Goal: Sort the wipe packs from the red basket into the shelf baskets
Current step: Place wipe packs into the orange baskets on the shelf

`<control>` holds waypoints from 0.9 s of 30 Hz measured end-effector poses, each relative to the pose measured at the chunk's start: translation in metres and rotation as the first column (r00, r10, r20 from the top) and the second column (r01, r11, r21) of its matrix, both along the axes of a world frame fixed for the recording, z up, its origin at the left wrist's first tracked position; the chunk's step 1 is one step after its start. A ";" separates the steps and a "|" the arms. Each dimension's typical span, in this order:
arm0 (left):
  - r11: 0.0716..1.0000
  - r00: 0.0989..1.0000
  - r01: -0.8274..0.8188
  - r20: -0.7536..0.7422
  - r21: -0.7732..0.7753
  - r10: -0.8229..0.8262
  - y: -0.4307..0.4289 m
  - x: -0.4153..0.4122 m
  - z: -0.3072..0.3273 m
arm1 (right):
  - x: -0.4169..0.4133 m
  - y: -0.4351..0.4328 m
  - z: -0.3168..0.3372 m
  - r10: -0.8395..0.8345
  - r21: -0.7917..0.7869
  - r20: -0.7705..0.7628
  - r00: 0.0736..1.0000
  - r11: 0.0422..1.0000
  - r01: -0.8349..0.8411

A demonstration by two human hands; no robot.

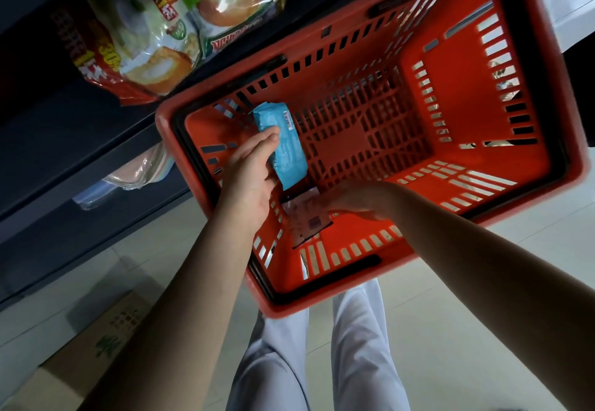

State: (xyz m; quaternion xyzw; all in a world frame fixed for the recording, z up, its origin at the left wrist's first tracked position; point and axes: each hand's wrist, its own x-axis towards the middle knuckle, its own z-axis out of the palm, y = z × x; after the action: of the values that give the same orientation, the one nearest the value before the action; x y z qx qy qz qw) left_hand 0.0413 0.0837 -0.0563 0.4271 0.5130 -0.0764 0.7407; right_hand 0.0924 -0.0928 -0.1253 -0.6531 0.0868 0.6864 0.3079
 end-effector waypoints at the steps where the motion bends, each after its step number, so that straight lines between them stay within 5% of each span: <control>1: 1.000 1.000 -0.005 0.011 -0.011 0.005 0.000 0.001 0.001 | 0.001 0.001 0.000 -0.018 0.008 -0.035 0.999 1.000 0.018; 4: 0.996 0.999 0.033 0.040 -0.079 -0.029 0.003 0.004 0.005 | 0.002 0.002 0.005 -0.043 0.036 -0.120 0.992 0.998 0.048; 10: 0.986 0.986 0.081 0.158 -0.142 -0.058 0.008 0.005 0.027 | 0.013 -0.004 0.027 -0.258 0.091 -0.033 0.966 0.961 0.259; 15: 0.998 0.973 0.067 0.224 -0.014 -0.062 0.000 -0.002 0.063 | 0.037 -0.045 0.081 -0.315 0.147 0.213 0.925 0.946 0.288; 17: 0.996 0.960 0.055 0.269 0.069 -0.071 -0.008 -0.008 0.086 | 0.037 -0.063 0.115 -0.460 0.234 0.337 0.822 0.886 0.400; 21: 0.990 0.937 -0.009 0.347 0.138 -0.040 -0.032 -0.019 0.159 | 0.029 -0.096 0.212 -0.738 0.438 0.567 0.365 0.646 0.625; 24: 0.981 0.907 -0.057 0.421 0.183 -0.026 -0.056 -0.026 0.235 | 0.026 -0.114 0.305 -0.837 0.574 0.532 0.129 0.469 0.671; 27: 0.972 0.869 -0.111 0.494 0.209 -0.007 -0.079 -0.035 0.310 | 0.022 -0.127 0.387 -0.877 0.673 0.481 0.020 0.384 0.632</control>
State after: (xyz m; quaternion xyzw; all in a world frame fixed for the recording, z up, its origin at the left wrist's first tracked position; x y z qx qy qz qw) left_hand 0.0066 0.0050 0.2532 0.5013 0.3246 0.1146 0.7938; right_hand 0.1140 -0.2201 0.2619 -0.6764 0.1806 0.0351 0.7132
